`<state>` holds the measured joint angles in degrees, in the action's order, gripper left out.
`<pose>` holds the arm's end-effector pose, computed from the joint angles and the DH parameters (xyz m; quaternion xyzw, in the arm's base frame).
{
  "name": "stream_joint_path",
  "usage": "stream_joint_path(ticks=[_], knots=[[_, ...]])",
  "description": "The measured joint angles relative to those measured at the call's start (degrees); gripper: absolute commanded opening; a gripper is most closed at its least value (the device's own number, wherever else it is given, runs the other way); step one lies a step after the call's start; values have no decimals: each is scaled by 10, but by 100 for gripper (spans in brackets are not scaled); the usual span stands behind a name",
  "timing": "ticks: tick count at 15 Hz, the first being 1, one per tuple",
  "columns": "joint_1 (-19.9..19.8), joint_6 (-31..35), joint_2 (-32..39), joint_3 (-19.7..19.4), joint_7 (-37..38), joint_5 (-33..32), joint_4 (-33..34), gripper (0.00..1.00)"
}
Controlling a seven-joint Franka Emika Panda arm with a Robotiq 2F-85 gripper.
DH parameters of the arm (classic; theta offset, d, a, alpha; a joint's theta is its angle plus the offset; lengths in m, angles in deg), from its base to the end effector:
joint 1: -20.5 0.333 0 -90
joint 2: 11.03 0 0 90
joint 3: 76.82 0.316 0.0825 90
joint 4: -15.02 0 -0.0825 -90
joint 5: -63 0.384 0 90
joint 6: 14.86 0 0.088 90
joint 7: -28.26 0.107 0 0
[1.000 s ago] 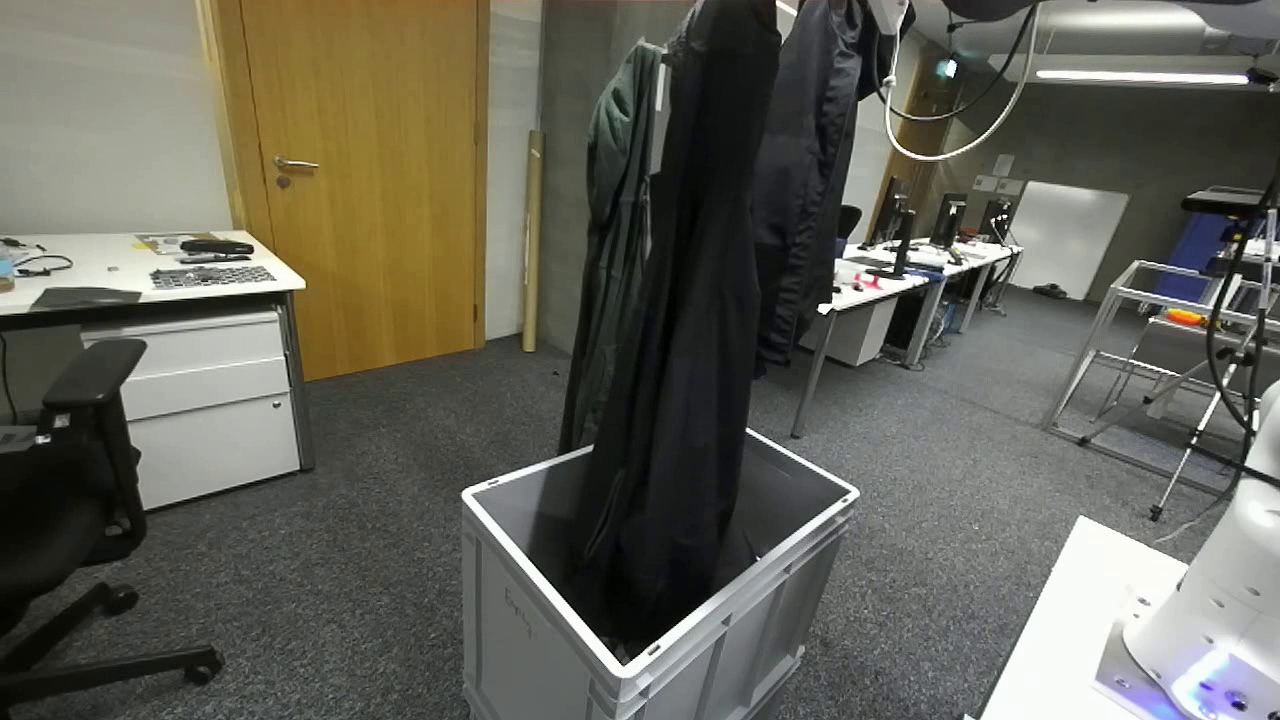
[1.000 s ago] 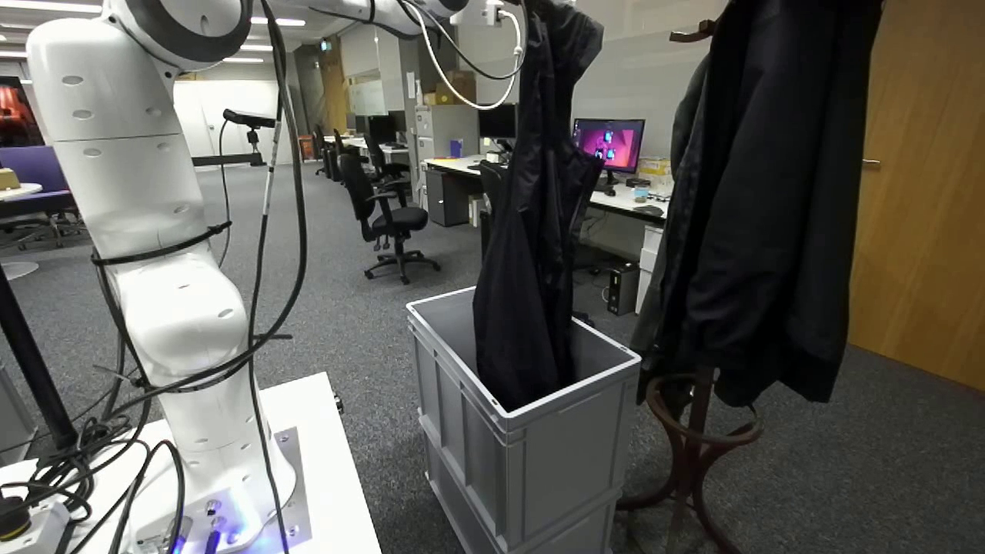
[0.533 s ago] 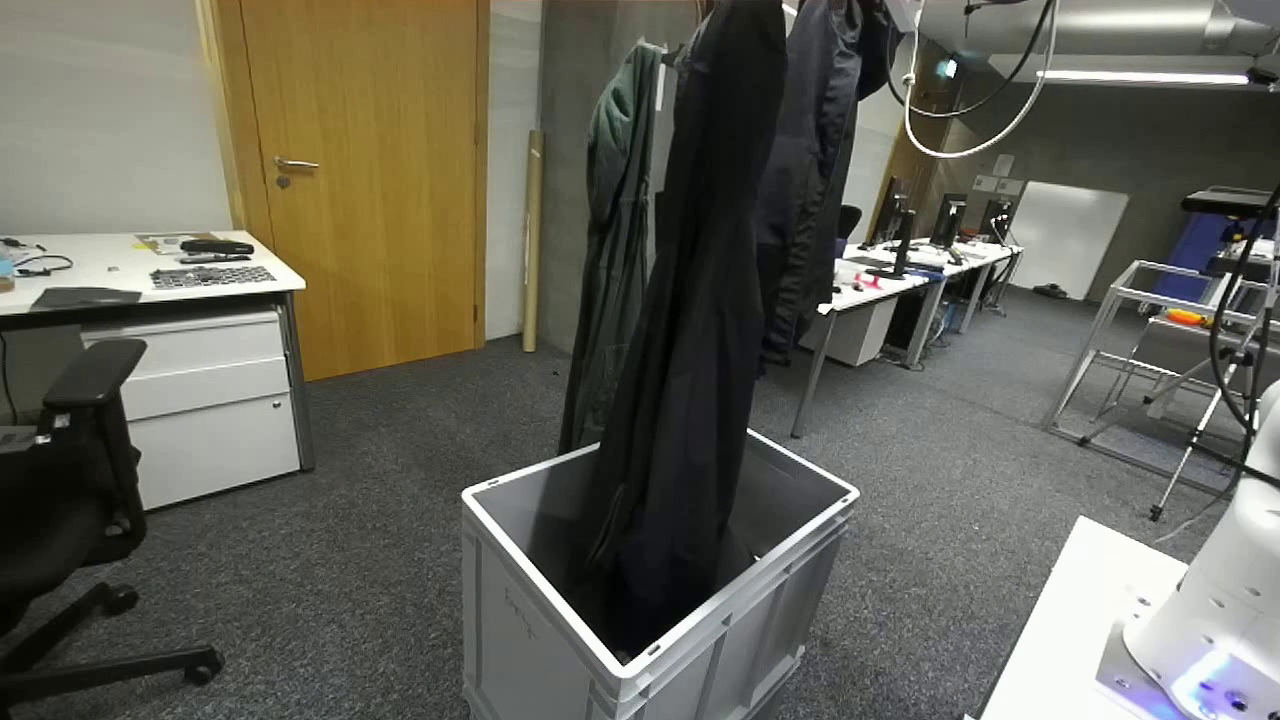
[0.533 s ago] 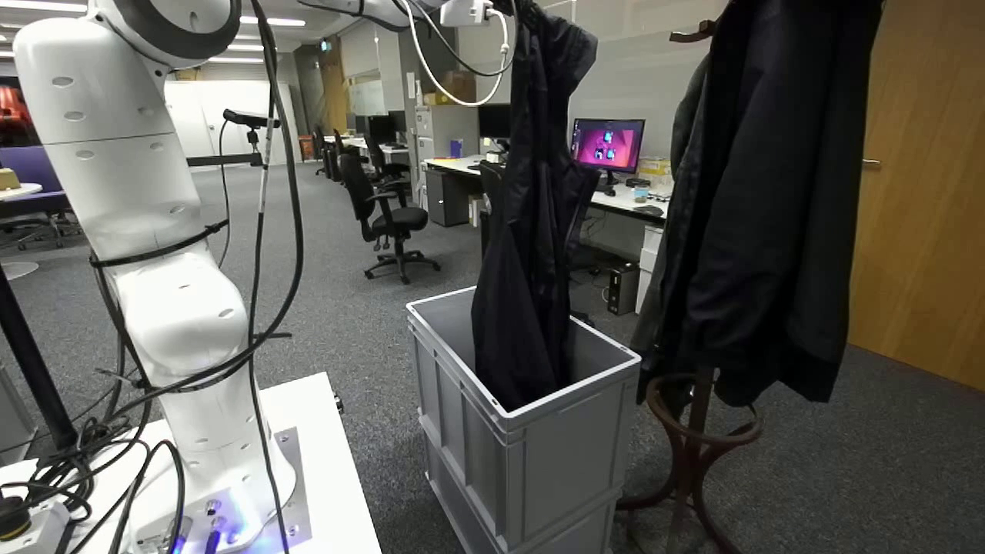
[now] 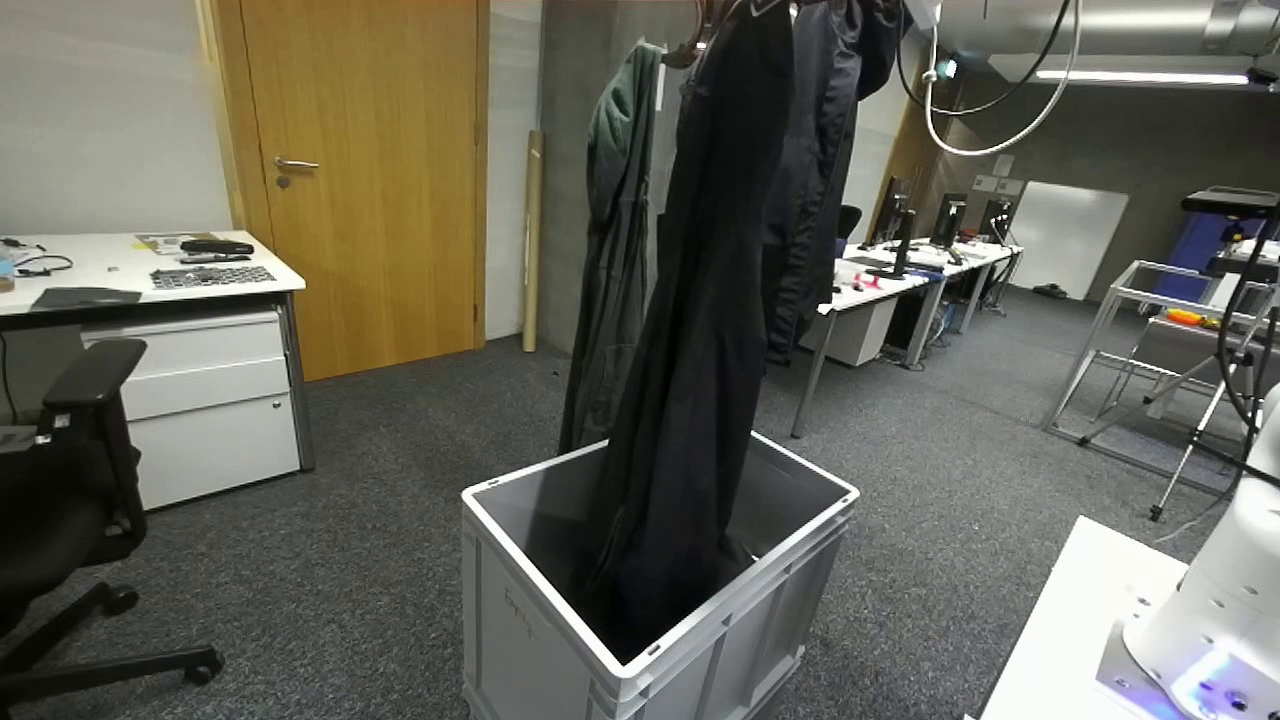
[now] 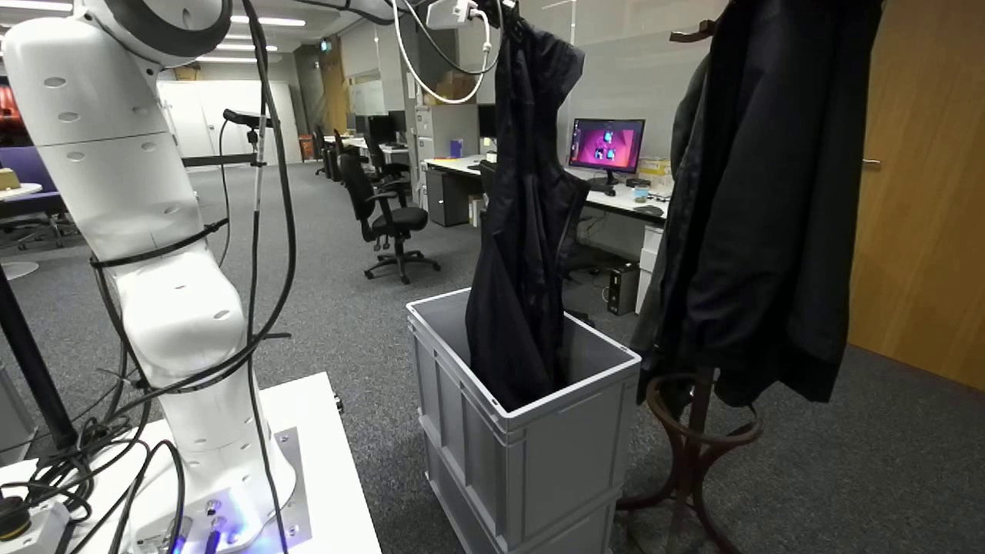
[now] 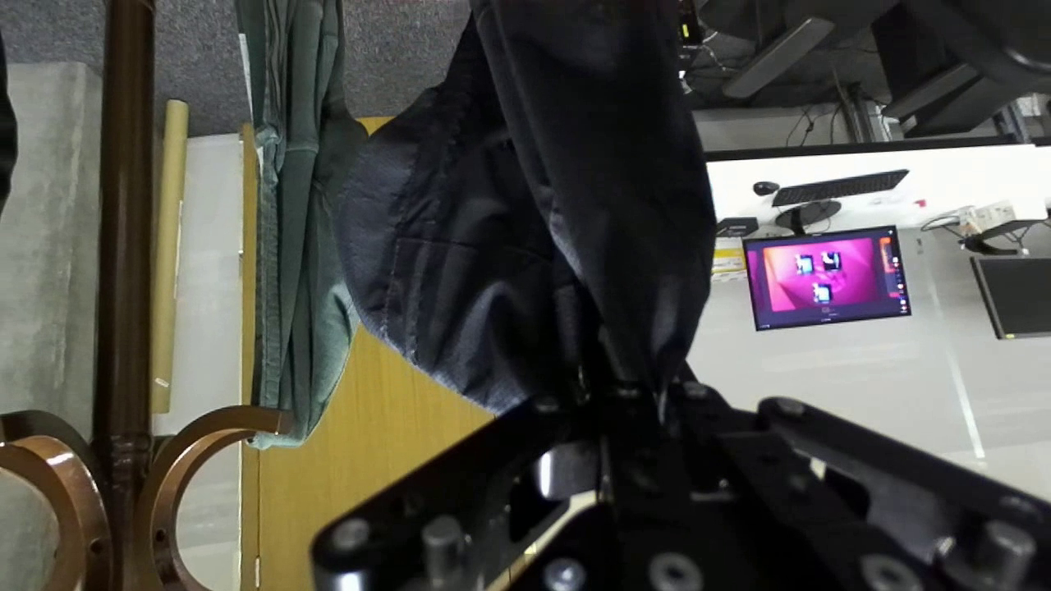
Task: Put one black jersey in the grey container
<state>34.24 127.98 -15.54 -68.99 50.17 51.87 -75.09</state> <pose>0.5298 0.2155 0.7818 -0.8735 -0.0396 -0.4768 0.0898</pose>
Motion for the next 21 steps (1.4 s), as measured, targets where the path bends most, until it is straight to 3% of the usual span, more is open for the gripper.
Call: stream_joint_path(ticks=[6, 21], knots=[[-4, -74, -5, 9, 0, 7, 2, 0], [-4, -342, 2, 15, 0, 56, 60, 0]])
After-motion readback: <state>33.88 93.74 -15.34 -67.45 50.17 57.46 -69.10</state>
